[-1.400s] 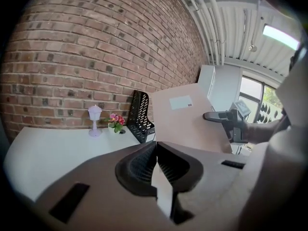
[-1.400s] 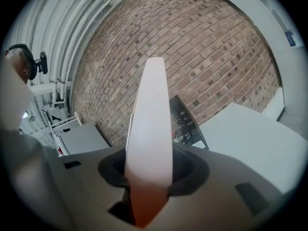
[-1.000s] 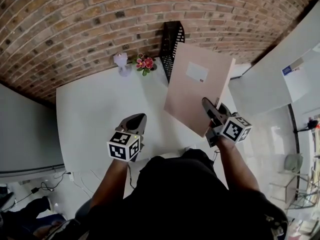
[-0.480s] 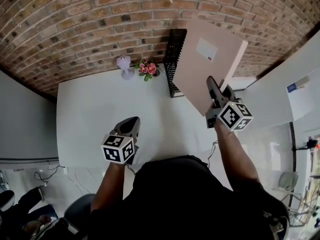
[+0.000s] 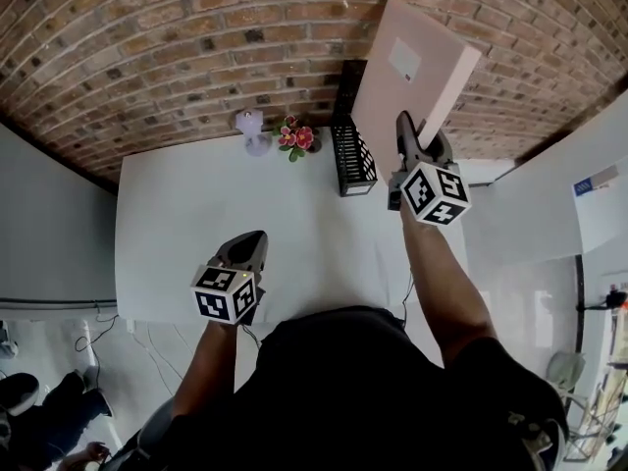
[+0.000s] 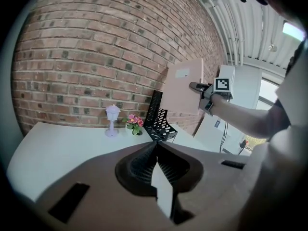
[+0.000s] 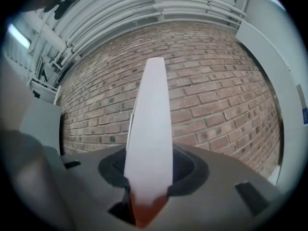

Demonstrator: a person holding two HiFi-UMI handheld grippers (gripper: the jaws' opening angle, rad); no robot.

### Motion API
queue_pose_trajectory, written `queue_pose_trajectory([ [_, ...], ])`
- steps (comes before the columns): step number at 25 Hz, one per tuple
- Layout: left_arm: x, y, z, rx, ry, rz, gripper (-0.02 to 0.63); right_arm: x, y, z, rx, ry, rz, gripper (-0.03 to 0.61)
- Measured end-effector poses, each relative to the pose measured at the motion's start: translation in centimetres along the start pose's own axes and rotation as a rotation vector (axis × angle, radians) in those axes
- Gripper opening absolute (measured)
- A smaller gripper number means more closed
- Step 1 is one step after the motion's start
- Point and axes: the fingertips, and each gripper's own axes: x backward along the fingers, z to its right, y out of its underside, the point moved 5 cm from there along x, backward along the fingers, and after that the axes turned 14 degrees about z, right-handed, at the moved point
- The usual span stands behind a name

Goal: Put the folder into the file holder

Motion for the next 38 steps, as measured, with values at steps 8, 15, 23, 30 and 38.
queue_pose_trajectory([
  [8, 0.0, 0.2, -0.4, 0.007, -0.012, -0.025, 0.005, -1.5, 3.2, -1.3, 0.077, 0.026, 0.038, 0.178],
  [15, 0.3, 0.6, -0.9, 0.019, -0.018, -0.026, 0.005, -3.6, 7.5, -1.1, 0.126, 0.012, -0.078, 0.187],
  [23, 0.4, 1.5, -1.7, 0.057, -0.041, -0.02, 0.005, -4.3, 8.8, -1.9, 0.205, -0.034, -0.136, 0.196],
  [30, 0.5, 1.6, -1.6, 0.051, -0.026, -0.029, 0.005, -3.1, 12.6, -1.4, 0.197, -0.019, -0.202, 0.173],
  [38, 1.4, 1.9, -1.8, 0.049, -0.044, -0.041, 0.005, -2.4, 15.8, -1.0, 0.177, -0.006, -0.289, 0.184],
])
